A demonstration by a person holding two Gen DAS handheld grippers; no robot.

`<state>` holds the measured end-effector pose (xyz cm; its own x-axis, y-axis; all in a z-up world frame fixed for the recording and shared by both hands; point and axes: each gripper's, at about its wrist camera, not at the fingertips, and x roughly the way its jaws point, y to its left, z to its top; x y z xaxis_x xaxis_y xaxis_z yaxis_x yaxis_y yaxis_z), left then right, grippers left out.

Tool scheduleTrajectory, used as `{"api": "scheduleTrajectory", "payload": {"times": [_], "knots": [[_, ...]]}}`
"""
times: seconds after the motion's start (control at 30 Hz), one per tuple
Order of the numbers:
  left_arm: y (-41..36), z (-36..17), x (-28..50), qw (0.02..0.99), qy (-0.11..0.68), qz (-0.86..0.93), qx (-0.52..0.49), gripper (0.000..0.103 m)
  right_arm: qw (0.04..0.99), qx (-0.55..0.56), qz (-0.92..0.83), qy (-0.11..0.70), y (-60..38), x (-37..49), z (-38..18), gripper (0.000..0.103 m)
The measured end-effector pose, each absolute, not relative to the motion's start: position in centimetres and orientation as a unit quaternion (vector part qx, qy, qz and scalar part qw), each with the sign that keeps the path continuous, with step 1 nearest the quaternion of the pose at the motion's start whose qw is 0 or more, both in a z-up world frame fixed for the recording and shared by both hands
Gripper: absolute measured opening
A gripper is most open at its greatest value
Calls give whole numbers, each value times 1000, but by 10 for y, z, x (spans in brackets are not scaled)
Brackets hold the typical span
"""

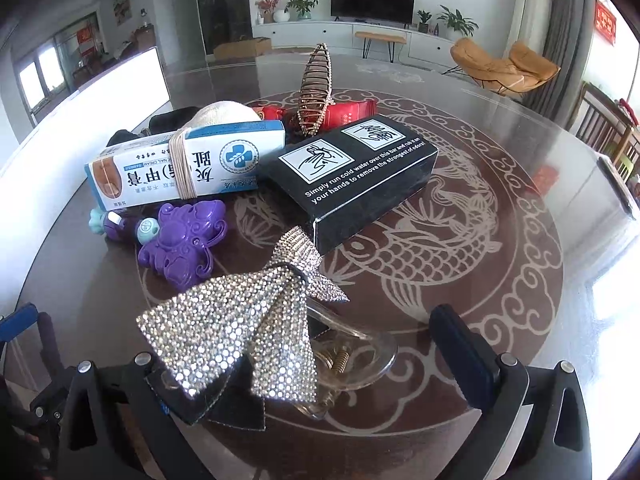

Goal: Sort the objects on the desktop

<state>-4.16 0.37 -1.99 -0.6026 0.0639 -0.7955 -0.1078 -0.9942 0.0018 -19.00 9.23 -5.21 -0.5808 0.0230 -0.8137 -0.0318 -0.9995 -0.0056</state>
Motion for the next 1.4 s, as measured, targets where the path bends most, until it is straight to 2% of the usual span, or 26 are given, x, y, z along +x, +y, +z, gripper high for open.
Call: {"api": "scheduleTrajectory", "payload": {"times": [0.5,0.8,0.97,1.13,1.23,1.33,1.37,1.4], "knots": [[14,-17,-32,68,52,893,-442,103,13,-458,889,4,93,-189,-54,103],[48,13,-99,203,135,885,-397,103,13,-458,889,4,93,-189,-54,103],[62,2,-142,265,140,854,-426,103,13,-458,889,4,93,-189,-54,103],[56,0,-176,274,95,850,-440,103,24,-457,889,12,96,-189,-54,103],[52,-7,-181,316,54,827,-462,103,25,-457,889,11,95,-190,-55,103],[62,-10,-161,327,112,823,-450,103,25,-457,889,11,95,-190,-55,103],[64,-10,-152,327,135,823,-445,98,25,-457,889,11,94,-190,-55,103],[65,-10,-143,329,151,823,-438,83,25,-457,889,11,95,-190,-55,103]]}}
